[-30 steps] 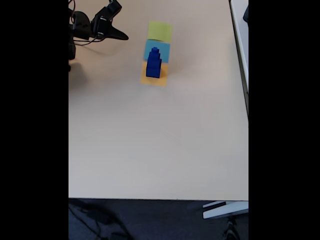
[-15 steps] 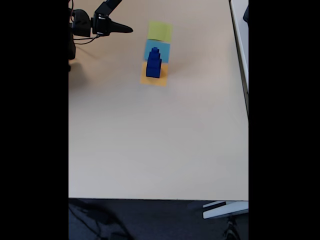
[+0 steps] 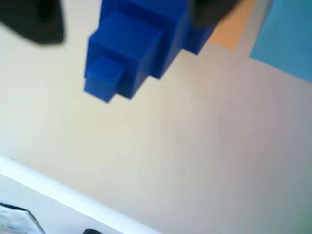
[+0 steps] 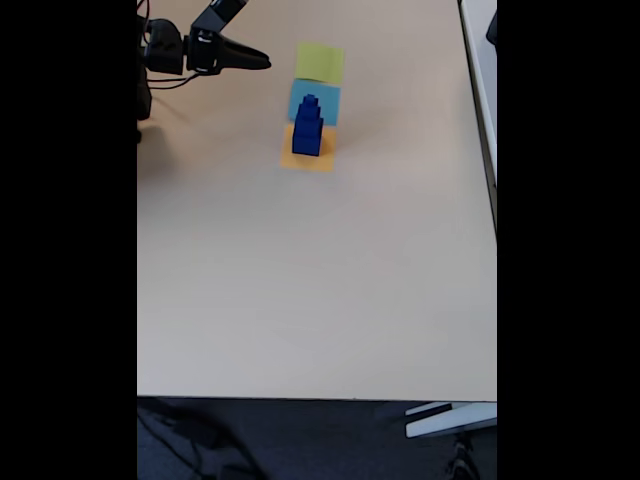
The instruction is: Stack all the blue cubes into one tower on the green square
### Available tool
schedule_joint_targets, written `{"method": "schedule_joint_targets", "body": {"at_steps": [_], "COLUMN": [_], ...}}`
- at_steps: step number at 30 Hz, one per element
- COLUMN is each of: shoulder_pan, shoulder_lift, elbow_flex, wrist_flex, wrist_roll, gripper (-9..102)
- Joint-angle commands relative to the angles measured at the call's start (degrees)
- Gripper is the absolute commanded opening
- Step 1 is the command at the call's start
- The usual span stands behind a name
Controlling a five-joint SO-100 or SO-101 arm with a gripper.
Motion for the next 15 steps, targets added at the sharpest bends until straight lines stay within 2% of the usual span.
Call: {"method": "schedule_joint_targets", "body": {"at_steps": [1, 15], "shoulder_pan": [1.9, 5.0], "shoulder_lift": [-11.7, -33.8], "elbow_flex": [-12.1, -31.2], "wrist_flex": [-1.8, -1.6], "wrist_roll": [2.6, 11.8], "gripper": [12, 12]}}
